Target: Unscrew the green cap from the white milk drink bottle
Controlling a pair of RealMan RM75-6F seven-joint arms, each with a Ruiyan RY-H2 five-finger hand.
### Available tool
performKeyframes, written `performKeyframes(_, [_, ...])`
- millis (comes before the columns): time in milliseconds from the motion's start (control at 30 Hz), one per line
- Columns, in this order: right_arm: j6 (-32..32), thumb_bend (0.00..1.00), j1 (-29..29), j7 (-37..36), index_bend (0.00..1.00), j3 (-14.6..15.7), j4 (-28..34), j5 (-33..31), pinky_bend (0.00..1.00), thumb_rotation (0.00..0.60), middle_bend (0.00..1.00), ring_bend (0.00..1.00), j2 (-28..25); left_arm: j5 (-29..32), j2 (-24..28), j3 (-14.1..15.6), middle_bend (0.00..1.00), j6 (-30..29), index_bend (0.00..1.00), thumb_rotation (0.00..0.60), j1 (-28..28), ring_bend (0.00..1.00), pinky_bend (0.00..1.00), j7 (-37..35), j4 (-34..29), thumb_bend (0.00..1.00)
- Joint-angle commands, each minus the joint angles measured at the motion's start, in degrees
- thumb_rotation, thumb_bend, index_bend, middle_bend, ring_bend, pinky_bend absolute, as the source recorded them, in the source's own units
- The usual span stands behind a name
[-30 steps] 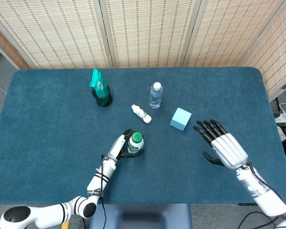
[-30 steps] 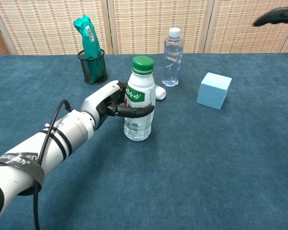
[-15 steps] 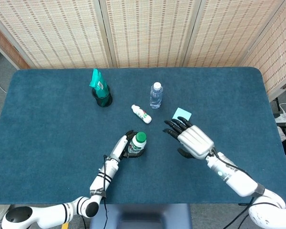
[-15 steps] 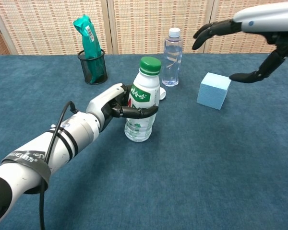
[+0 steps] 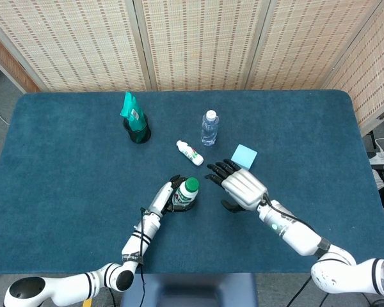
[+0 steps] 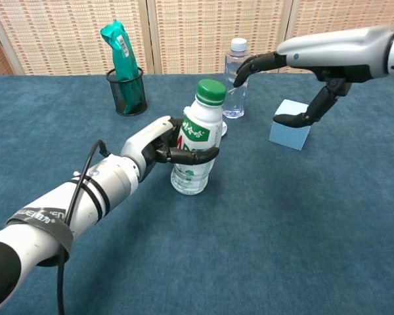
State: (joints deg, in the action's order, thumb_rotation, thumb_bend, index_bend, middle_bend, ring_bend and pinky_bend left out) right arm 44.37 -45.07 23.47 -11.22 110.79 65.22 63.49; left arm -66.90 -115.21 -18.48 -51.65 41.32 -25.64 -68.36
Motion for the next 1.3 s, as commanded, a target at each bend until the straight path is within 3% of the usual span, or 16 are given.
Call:
performKeyframes(33, [0.3,0.37,-0.5,-0.1,0.11,0.2,-0.2,-0.3,0.00,0.528,0.00,0.00,0.5,0.0,-0.2,0.0,0.76,0.2,0.70,0.600,0.1,0.30,0.00,0.1,0.3,0.75])
performKeyframes(600, [0.3,0.39,-3.1,-2.3,0.10,1.5,1.3,-0.1,0.00,0.526,0.00,0.00,1.1,-0.7,-1.0,-0.2,0.78,1.1,0.71,0.600,0.5,0.33,0.00,-0.4,2.0,0.77])
performKeyframes(967, [-1.3,0.45,-4.4,-4.9,0.11,2.4,2.8,1.9,0.00,0.522,0.00,0.00,0.9,-1.0,-0.6,-0.3,0.80,2.5,0.72,0.600,0.9,0.33,0.00,-1.3,2.4,0.80])
performKeyframes(1300, [4.6,0.46,-1.7,-9.7,0.10,1.5,0.1,6.6,0.00,0.523,0.00,0.00,0.7,-1.0,-0.7,-0.1,0.80,2.9,0.72,0.600,0.9,0.33,0.00,-1.6,3.4,0.81])
